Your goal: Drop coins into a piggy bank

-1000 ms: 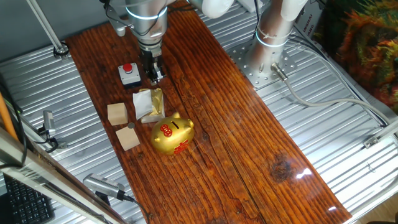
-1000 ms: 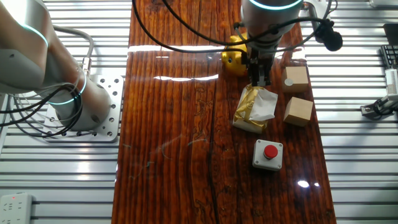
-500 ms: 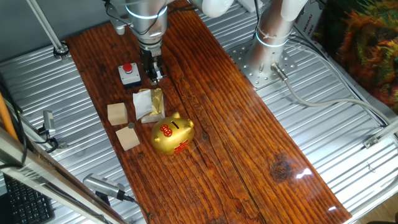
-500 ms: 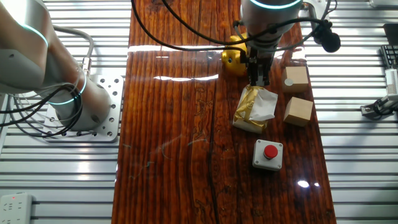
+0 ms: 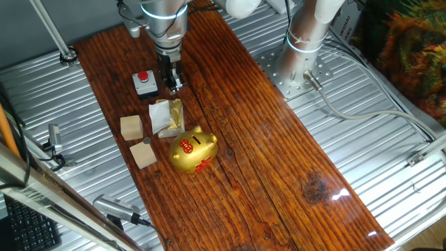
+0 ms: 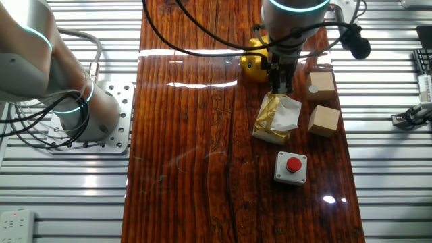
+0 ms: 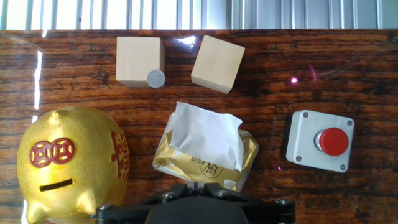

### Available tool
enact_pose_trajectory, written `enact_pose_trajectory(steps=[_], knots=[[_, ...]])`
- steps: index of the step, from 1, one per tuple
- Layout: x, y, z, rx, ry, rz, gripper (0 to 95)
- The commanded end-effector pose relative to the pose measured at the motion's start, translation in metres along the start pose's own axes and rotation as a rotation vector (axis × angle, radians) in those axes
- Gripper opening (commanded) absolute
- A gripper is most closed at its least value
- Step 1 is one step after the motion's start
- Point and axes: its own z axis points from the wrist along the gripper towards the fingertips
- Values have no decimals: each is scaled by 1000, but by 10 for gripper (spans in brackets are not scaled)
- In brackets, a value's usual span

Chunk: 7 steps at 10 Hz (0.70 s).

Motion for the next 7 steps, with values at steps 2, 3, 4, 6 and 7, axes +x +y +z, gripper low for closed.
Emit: enact_pose_trajectory(steps=[2,3,4,6,7], knots=[[0,0,0,2,-2,-7,0],[-2,0,-1,1,-4,-7,0],[-6,0,-2,-1,-4,-8,0],[-15,1,-5,-2,-2,-7,0],[-28,1,-4,-6,-4,-3,0]])
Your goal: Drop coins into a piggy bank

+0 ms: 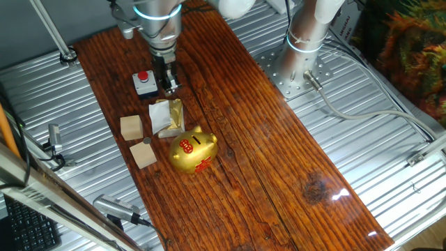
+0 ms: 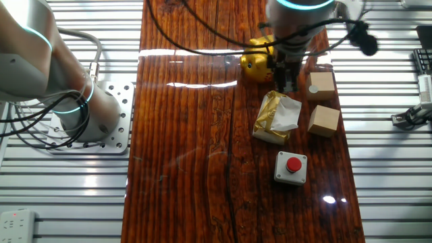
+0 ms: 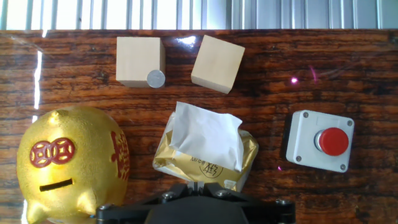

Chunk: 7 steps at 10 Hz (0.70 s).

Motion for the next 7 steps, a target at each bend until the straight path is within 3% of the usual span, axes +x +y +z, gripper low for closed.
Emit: enact_pose_trajectory(steps=[1,3,4,6,7], knots=[[-24,-1,3,-3,-8,5,0],[-68,3,3,-13,-8,18,0],[-81,4,7,-17,-10,21,0],[-101,2,26,-46,-31,25,0],[-104,1,31,-65,-37,31,0]])
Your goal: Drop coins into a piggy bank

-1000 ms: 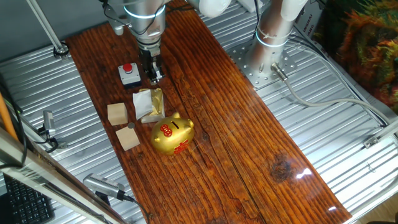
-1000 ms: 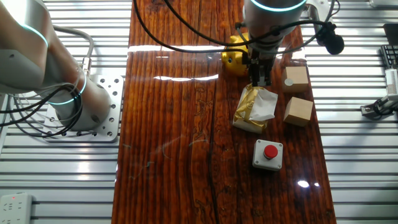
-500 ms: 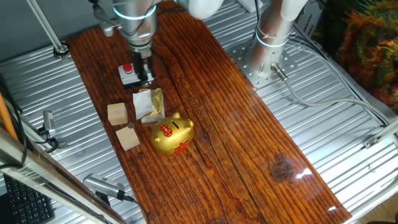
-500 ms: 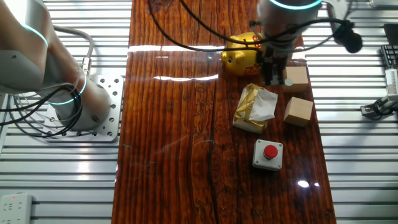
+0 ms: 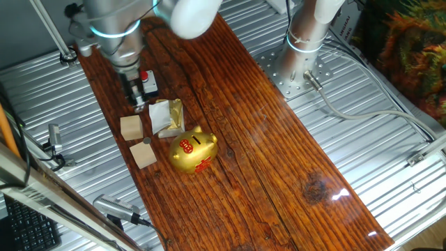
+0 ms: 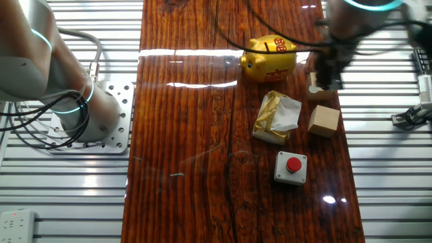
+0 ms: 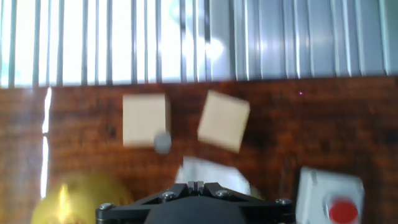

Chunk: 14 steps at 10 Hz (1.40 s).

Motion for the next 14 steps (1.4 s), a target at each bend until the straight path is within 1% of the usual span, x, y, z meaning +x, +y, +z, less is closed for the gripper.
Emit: enact_pose_trajectory(steps=[1,2,4,5,7,8,9,10,11,13,14], knots=[[-2,-3,8,-44,-13,12,0],[-2,-3,8,-79,-13,24,0],[-5,-4,9,-118,-15,31,0],[-10,-7,18,-167,-25,36,0],[-13,-10,29,-185,-31,37,0],[-21,-9,33,-196,-35,40,0],[-25,-8,32,-204,-34,44,0],[-37,-3,26,-244,-35,65,0],[-40,-1,24,-263,-36,72,0],[-41,-1,24,-319,-40,85,0],[-40,-2,25,-338,-42,89,0]])
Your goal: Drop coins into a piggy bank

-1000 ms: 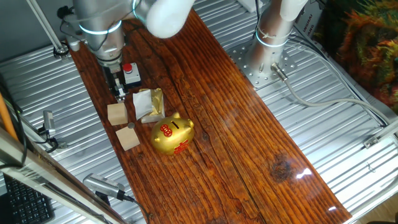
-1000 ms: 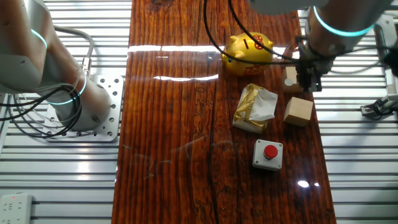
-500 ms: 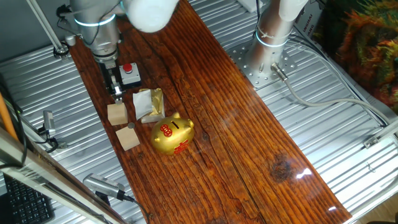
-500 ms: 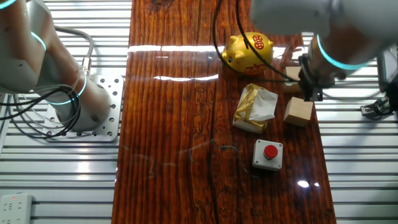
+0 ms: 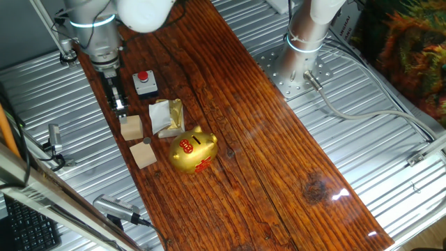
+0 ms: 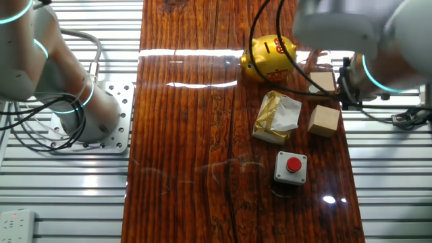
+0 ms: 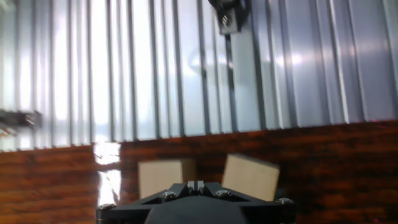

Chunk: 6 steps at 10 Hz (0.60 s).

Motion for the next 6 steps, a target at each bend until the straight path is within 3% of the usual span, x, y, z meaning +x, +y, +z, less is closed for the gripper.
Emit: enact_pose_trajectory(steps=[1,3,4,6], knots=[[3,-2,1,-59,-1,14,0],[12,-7,4,-68,-1,2,0],[25,-10,12,-61,-4,-6,0],[35,-11,19,-60,-7,-2,0]])
